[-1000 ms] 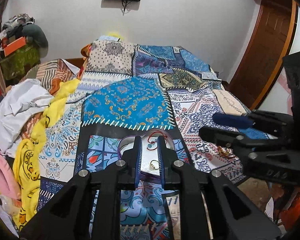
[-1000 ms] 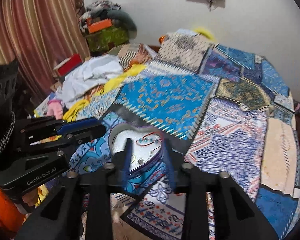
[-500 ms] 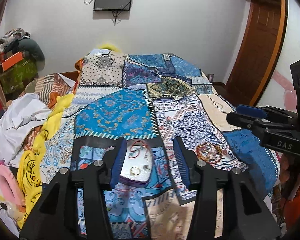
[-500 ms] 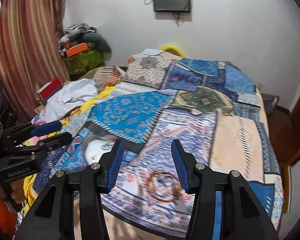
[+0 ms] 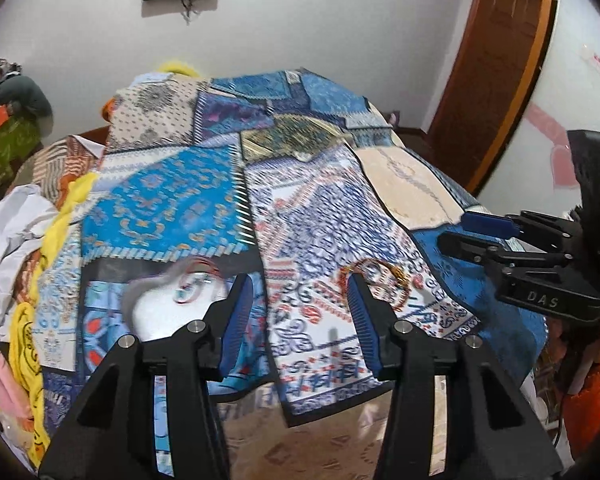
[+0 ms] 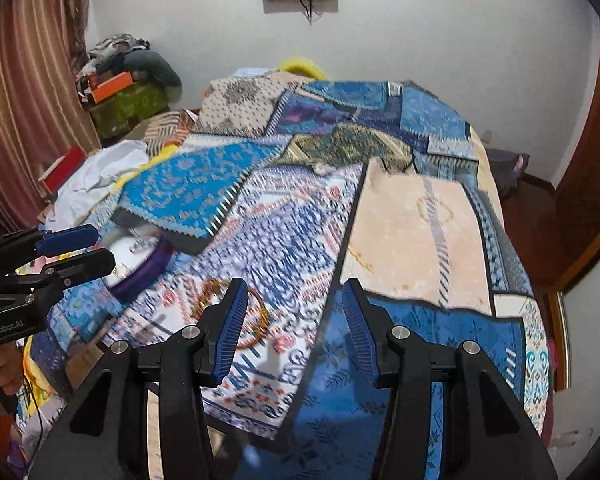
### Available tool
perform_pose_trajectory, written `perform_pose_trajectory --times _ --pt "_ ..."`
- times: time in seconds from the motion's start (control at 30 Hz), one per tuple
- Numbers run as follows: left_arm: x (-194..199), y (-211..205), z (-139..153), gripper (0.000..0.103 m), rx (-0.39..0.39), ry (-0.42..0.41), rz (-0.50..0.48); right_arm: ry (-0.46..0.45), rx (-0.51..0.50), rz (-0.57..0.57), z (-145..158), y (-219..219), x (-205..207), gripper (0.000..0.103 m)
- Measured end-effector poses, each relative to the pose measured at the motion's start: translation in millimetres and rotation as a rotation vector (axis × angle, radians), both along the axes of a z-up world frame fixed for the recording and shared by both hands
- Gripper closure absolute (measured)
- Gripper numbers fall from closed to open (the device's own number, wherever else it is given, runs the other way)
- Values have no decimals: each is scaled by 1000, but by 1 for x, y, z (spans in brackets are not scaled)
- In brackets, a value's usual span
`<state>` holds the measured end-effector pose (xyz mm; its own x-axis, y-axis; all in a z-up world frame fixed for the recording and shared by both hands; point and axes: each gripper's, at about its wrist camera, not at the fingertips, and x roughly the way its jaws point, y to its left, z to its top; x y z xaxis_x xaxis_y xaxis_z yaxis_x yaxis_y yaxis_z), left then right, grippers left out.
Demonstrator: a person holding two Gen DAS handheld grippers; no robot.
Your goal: Organize jewelry
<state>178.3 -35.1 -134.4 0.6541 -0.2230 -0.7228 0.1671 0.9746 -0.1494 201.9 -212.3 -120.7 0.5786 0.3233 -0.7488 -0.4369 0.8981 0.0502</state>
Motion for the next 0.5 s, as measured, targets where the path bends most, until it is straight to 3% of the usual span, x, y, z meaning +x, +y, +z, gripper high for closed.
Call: perform_pose_trajectory --times 0.23,0.27,0.33,0.5 --pt "10 -35 -21 57 3 47 -68 46 -16 11 -20 -7 -1 58" --pt "11 -37 -22 60 3 50 -71 49 -19 14 -22 -8 -1 58" --pt "15 -44 -27 76 4 68 -87 56 -22 15 -26 -9 -1 58" --pt "24 -51 -38 94 -39 109 -105 68 -11 21 -29 -12 0 58"
